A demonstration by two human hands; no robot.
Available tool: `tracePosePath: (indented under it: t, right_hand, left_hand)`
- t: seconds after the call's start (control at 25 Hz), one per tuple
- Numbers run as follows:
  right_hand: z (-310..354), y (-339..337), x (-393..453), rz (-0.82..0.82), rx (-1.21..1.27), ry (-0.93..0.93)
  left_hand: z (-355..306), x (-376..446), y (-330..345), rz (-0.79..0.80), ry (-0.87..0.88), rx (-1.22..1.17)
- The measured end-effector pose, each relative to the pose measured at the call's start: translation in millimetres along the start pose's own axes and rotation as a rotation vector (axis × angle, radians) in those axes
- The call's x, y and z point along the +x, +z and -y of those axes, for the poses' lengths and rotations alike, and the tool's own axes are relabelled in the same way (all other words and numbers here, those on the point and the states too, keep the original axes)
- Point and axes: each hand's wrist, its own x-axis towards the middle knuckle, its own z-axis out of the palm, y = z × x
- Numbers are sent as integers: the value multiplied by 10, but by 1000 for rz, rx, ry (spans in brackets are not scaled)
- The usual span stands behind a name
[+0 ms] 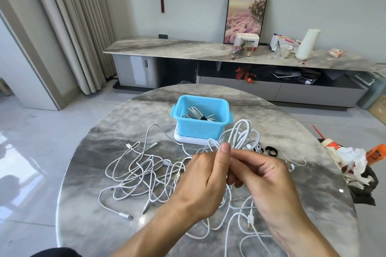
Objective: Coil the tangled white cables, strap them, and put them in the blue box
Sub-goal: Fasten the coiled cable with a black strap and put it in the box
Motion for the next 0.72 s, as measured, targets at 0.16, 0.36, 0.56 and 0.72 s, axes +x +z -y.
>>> tracePosePath:
  t: [0.16,0.36,0.56,0.72]
  right_hand:
    - [16,10,4,2,29,23]
    - [-35,52,-53,-35,-127,-114]
    - [-36,-50,-32,59,-277,-83]
    - [-69,-137,51,-49,-570,-97]
  left_hand:
    - [30,26,60,-73,-17,42]
    - [85,64,44,-184,6,104]
    - [107,180,-191,-370,-8,166]
    - [100,171,-273,-429,33,249]
